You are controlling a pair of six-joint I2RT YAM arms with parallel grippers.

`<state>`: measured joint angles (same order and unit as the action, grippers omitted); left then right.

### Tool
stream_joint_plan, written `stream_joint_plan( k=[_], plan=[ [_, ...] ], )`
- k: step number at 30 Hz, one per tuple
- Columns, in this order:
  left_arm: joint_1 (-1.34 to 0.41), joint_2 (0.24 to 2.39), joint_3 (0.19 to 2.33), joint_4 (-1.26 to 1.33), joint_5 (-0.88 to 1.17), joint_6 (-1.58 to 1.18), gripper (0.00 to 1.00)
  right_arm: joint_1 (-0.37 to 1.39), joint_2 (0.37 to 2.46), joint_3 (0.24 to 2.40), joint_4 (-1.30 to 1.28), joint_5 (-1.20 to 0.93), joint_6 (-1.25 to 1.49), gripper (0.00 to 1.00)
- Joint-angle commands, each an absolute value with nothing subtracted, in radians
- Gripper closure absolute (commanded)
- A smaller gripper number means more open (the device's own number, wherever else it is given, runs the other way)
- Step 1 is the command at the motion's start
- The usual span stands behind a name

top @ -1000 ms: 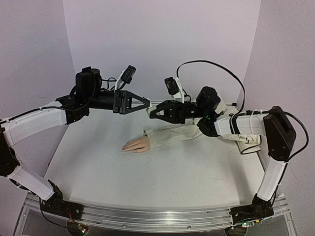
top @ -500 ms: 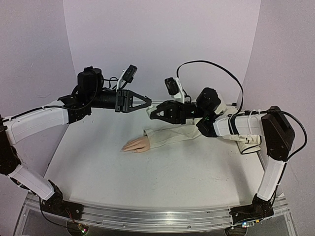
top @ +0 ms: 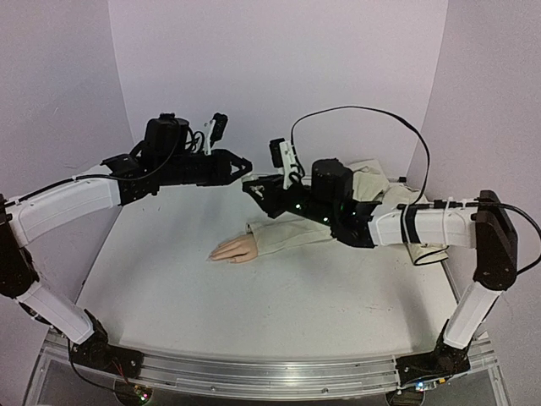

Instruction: Paint the nails

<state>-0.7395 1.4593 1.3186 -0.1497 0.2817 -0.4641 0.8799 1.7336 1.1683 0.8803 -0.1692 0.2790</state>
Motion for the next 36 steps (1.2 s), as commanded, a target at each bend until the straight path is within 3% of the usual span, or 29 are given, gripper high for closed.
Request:
stream_joint_plan(
  k=[1,3,4,8,11,13,17,22,31,36],
  plan=[
    [-0.758,1.456,1.394,-0.341,0.057,-0.526,1.00,0.885,1.724,1.171,0.851,0.627,0.087,1.00],
    [-0.758,1.464,1.416,-0.341,0.106,-0.528,0.99,0.885,1.725,1.169,0.869,0.523,0.078,1.00],
    [-0.756,1.462,1.420,-0.341,0.128,-0.528,0.93,0.885,1.719,1.158,0.892,0.441,0.066,1.00],
    [-0.733,1.432,1.397,-0.289,0.270,-0.494,0.60,0.845,1.689,1.124,0.926,0.071,0.069,1.00],
    [-0.681,1.400,1.335,-0.198,0.440,-0.505,0.29,0.787,1.675,1.132,0.906,-0.346,0.114,1.00],
    [-0.642,1.388,1.295,-0.138,0.550,-0.527,0.24,0.763,1.669,1.139,0.901,-0.505,0.152,1.00],
    [-0.611,1.390,1.249,0.007,0.772,-0.541,0.23,0.748,1.670,1.166,0.896,-0.796,0.201,1.00],
    [-0.638,1.416,1.267,0.123,0.887,-0.527,0.26,0.747,1.700,1.213,0.902,-0.944,0.249,1.00],
    [-0.697,1.445,1.283,0.132,0.911,-0.484,0.42,0.747,1.714,1.213,1.017,-0.914,0.358,1.00],
    [-0.698,1.414,1.246,0.131,0.846,-0.472,0.62,0.749,1.716,1.197,1.052,-0.908,0.380,1.00]
  ],
)
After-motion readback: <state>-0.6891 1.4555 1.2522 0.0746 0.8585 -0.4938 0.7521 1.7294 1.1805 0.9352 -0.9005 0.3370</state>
